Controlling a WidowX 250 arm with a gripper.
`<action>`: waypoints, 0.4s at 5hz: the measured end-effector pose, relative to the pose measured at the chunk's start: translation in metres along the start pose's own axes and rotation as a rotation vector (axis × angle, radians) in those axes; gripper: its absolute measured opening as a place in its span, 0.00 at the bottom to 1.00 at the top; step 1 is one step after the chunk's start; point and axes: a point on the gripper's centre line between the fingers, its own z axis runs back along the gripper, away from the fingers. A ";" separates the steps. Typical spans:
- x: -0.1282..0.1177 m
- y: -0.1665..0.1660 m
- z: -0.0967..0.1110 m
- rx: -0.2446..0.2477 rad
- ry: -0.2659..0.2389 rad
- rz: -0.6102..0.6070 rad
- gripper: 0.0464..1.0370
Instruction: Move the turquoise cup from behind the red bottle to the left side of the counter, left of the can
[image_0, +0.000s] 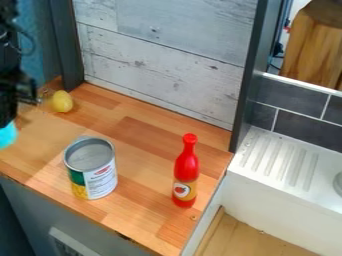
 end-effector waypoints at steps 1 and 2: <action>0.022 0.013 -0.021 -0.069 0.058 0.002 0.06; 0.037 0.027 -0.035 -0.107 0.075 0.040 0.06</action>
